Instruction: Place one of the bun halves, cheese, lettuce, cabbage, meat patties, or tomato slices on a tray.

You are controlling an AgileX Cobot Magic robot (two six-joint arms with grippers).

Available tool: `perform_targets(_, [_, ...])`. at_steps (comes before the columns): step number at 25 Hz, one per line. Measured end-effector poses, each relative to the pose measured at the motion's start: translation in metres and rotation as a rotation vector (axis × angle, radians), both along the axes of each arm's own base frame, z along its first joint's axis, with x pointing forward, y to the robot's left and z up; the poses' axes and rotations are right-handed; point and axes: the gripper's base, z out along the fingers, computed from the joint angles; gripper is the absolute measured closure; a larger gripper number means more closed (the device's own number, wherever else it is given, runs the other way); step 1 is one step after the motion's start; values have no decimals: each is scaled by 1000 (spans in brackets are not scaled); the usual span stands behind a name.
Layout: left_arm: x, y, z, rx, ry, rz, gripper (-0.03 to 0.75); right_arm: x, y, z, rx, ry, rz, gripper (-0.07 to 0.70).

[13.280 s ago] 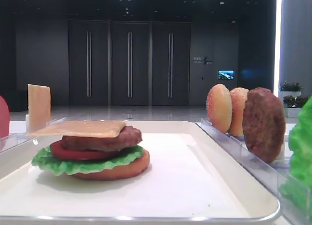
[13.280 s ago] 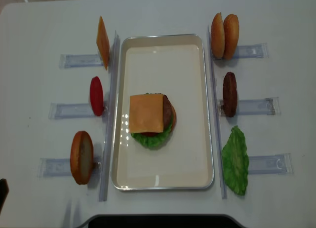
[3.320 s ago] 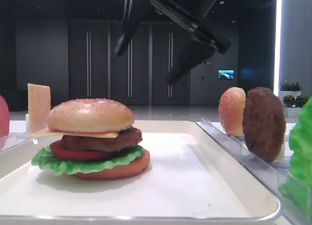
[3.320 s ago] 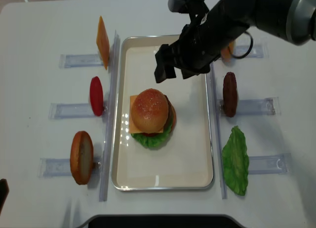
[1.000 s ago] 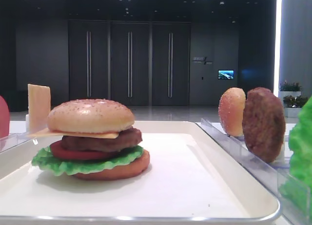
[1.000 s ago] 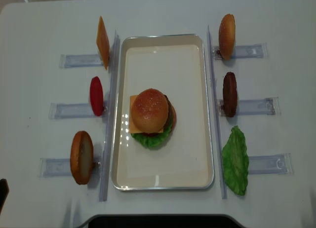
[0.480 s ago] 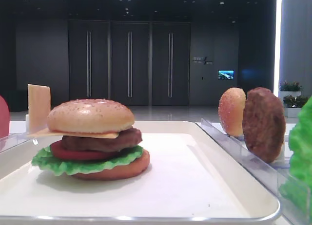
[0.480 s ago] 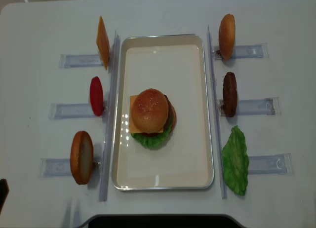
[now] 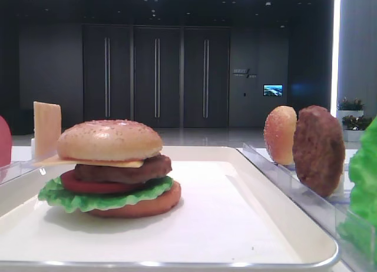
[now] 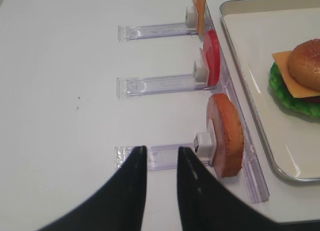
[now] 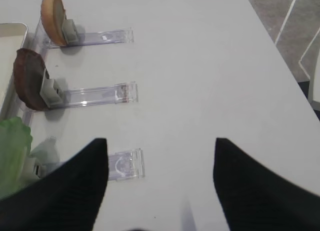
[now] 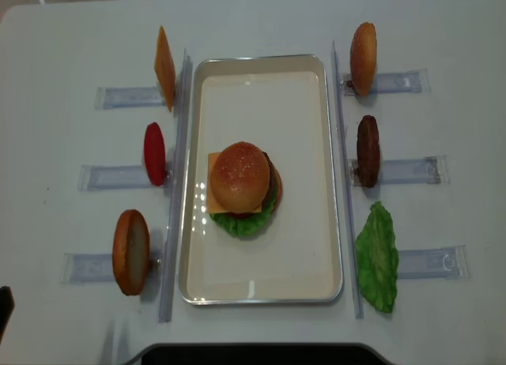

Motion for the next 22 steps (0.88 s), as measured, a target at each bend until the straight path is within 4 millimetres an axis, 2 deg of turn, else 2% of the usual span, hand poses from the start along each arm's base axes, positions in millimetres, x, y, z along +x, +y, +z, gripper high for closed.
perform_targets(22, [0, 0, 0, 0, 0, 0, 557, 0, 0, 0, 4, 0, -1, 200])
